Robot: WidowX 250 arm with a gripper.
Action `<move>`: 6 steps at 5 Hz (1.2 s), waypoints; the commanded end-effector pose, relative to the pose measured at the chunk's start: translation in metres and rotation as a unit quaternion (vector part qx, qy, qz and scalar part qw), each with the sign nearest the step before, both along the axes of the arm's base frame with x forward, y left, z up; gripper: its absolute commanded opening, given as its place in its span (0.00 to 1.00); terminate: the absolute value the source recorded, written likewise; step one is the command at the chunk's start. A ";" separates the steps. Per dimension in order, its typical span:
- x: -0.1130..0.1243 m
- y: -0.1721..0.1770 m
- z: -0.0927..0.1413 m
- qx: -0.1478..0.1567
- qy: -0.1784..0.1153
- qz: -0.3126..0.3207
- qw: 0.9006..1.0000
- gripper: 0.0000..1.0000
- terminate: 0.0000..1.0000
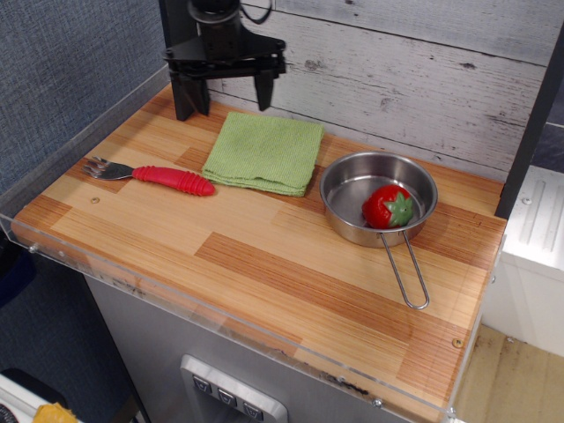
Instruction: Move the green cloth from back to front side of table
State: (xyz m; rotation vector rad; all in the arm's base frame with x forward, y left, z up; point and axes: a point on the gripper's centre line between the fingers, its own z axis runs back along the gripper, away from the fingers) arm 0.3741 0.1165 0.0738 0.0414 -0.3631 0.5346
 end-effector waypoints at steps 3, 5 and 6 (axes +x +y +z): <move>0.039 -0.004 -0.032 -0.019 0.004 -0.034 0.999 1.00 0.00; 0.034 -0.018 -0.046 -0.030 0.035 -0.051 0.998 1.00 0.00; 0.025 -0.024 -0.053 -0.043 0.042 -0.055 0.997 1.00 0.00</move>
